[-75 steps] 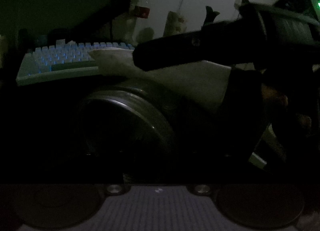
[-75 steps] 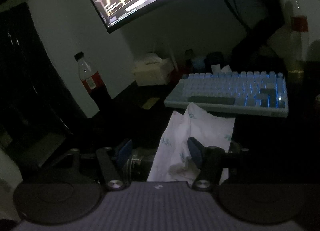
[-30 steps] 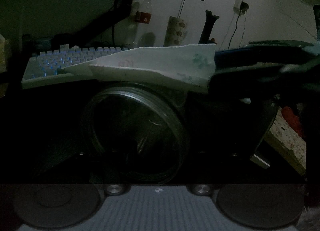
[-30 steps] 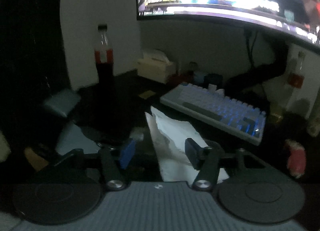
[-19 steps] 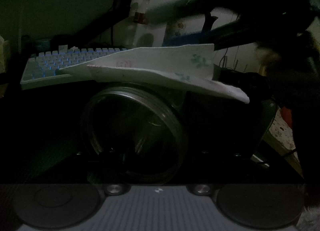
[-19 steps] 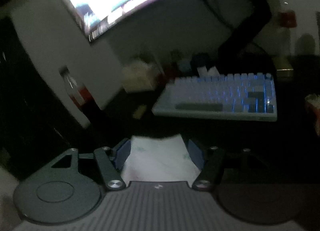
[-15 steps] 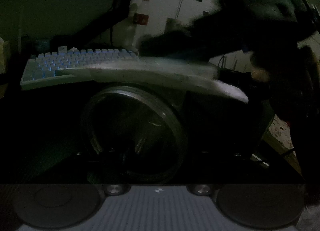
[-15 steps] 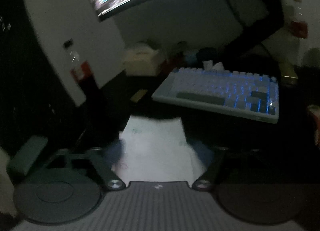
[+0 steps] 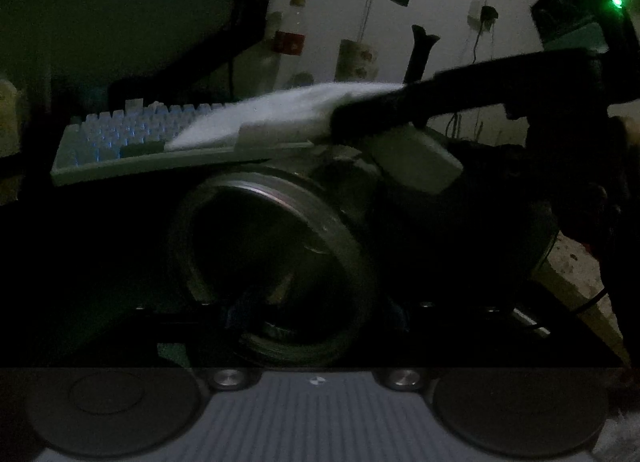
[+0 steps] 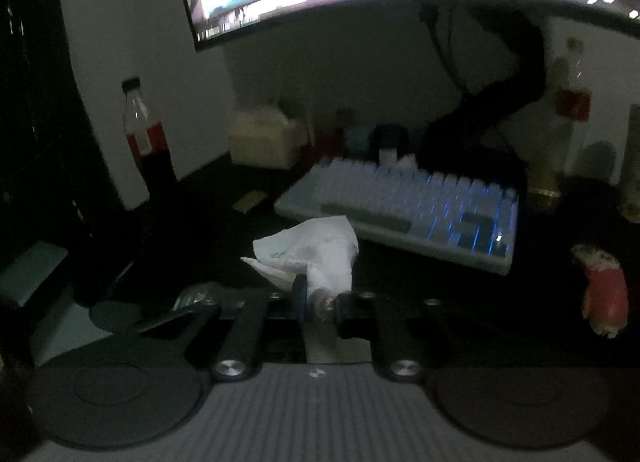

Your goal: Clean container

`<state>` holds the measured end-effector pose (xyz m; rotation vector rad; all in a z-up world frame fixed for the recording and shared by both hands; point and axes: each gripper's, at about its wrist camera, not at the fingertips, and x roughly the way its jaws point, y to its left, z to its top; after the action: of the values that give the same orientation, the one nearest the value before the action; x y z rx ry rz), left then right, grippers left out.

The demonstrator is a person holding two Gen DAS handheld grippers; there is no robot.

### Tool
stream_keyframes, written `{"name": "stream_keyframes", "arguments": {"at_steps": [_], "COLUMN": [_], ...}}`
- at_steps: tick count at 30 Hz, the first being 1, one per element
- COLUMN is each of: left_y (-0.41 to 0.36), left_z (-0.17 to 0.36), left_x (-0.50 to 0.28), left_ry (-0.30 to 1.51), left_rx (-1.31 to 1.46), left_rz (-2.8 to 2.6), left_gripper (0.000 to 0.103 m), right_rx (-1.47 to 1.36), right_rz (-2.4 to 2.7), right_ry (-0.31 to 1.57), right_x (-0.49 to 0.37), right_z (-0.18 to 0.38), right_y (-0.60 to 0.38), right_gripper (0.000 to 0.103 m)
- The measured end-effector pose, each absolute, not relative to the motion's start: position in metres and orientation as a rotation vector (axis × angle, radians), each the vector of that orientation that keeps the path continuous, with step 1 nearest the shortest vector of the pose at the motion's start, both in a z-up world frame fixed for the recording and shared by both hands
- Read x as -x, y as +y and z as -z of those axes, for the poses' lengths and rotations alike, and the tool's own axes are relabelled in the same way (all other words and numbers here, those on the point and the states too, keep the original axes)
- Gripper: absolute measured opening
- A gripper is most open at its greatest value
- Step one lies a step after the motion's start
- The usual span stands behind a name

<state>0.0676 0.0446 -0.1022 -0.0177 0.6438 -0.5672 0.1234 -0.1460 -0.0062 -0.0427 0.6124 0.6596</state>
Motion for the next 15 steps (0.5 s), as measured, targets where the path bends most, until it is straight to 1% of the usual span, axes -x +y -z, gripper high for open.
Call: {"name": "stream_keyframes", "arguments": {"at_steps": [5, 7, 12, 15], "left_y": [0.046, 0.047, 0.049, 0.049], "left_z": [0.103, 0.103, 0.103, 0.105], "left_x": [-0.068, -0.068, -0.068, -0.07], "left_ry": [0.642, 0.64, 0.628, 0.622], "left_rx": [0.019, 0.02, 0.026, 0.027], "left_rz": [0.555, 0.545, 0.542, 0.541], "left_gripper": [0.065, 0.068, 0.069, 0.069], "right_rx": [-0.043, -0.017, 0.024, 0.004], "right_rz": [-0.693, -0.667, -0.62, -0.625], "right_ry": [0.567, 0.546, 0.521, 0.535], "right_x": [-0.1, -0.093, -0.096, -0.103], "right_z": [0.01, 0.013, 0.019, 0.022], "right_y": [-0.147, -0.141, -0.127, -0.123], "right_gripper": [0.015, 0.015, 0.016, 0.021]}}
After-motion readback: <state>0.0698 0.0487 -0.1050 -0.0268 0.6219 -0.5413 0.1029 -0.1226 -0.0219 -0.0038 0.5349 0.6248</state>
